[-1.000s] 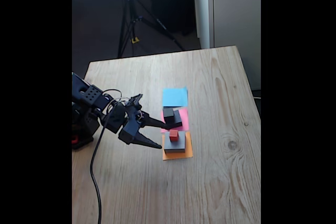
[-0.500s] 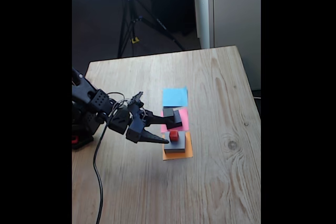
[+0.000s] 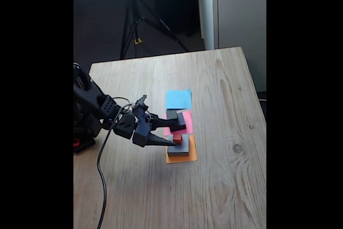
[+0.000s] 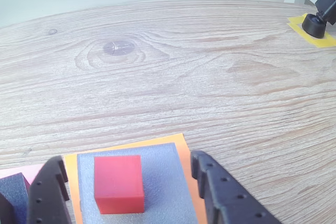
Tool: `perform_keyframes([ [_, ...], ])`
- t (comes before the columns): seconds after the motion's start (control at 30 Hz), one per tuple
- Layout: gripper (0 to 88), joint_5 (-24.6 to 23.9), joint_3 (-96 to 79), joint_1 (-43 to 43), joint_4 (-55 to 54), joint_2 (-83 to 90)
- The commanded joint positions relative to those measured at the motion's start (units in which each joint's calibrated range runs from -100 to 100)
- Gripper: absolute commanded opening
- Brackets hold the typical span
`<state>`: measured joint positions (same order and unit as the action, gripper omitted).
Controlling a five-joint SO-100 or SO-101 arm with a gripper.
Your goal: Tower of hanoi
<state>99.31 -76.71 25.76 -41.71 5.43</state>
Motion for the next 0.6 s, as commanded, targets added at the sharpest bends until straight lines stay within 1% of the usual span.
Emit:
perform_keyframes([
  [0.0,27.7,0.69,0.98,-0.73,-3.98,-1.34],
  [0.1,27.3,0.69,1.16,-1.15,-7.05,-3.84],
  [0.3,26.8,0.69,2.89,-1.90,-9.80,-8.23],
  [0.57,25.6,0.69,3.89,-3.15,-10.37,-11.33],
])
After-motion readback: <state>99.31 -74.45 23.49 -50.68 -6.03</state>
